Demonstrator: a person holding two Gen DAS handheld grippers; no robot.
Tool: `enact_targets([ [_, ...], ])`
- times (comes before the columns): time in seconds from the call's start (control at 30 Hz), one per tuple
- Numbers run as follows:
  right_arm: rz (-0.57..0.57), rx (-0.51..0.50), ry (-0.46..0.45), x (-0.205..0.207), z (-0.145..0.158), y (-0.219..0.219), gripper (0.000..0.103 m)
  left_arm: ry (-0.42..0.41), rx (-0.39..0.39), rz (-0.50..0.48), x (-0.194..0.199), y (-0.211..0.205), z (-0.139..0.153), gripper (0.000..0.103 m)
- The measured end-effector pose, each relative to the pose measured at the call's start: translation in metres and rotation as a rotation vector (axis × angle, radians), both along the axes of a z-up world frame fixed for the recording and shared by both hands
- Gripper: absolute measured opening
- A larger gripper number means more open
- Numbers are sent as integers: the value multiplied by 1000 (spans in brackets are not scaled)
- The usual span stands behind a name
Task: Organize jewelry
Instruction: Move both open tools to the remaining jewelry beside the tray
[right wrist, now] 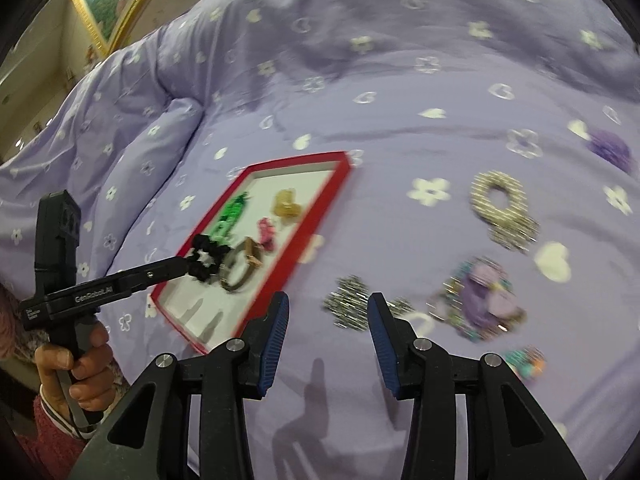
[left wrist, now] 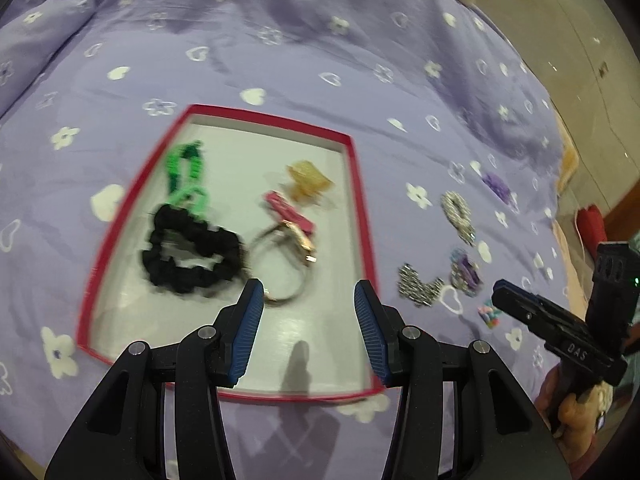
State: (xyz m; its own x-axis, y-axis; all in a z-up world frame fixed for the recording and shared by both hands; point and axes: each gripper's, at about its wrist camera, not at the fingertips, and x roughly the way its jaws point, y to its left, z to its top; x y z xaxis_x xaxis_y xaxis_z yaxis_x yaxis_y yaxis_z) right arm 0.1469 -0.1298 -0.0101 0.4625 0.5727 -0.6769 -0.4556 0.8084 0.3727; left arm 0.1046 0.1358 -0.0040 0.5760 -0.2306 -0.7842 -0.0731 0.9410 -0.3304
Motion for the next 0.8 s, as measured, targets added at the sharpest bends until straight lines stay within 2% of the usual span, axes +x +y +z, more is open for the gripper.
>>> enact_targets([
  [0.4, -138, 8, 17, -1, -12, -69, 43, 15, 45, -152, 7, -63, -2, 46],
  [0.7, -142, -11, 12, 13, -16, -77, 43, 38, 109, -265, 22, -101, -11, 46],
  [0.8, -135, -18, 15, 18, -19, -77, 43, 53, 126, -300, 31, -112, -18, 52],
])
